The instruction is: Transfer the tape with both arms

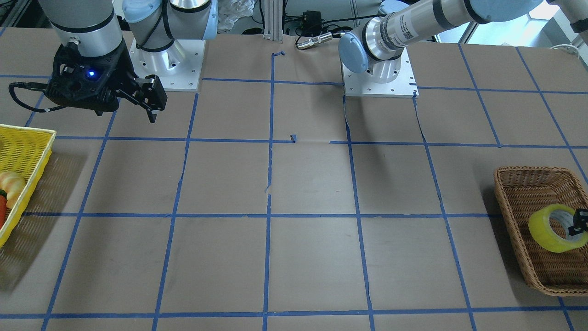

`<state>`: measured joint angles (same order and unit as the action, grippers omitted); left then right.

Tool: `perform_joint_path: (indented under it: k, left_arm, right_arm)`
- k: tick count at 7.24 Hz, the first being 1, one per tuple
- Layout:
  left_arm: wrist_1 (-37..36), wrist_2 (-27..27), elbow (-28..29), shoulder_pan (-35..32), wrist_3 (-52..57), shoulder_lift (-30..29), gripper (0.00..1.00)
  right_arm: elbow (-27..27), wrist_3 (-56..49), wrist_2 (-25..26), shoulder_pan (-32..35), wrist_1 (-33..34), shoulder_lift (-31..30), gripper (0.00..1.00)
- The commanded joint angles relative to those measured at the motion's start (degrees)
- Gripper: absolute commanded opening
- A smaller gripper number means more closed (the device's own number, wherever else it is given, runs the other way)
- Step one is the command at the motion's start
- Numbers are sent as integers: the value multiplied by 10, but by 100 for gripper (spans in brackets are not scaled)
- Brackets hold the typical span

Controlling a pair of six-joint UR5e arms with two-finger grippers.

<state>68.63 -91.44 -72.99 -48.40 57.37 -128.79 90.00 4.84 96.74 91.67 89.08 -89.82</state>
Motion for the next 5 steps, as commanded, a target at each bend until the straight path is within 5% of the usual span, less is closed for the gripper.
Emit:
perform_joint_path:
  k: [1, 3, 5]
  left_arm:
    - [0, 1, 0, 0, -6, 8, 100]
    - [7, 0, 4, -8, -16, 41, 100]
    - [120, -2, 7, -91, -130, 133, 100]
  right_arm:
    - [0, 0, 0, 0, 0, 0, 100]
    - [1, 1, 0, 1, -1, 0, 100]
    - [0, 1, 2, -1, 0, 0, 100]
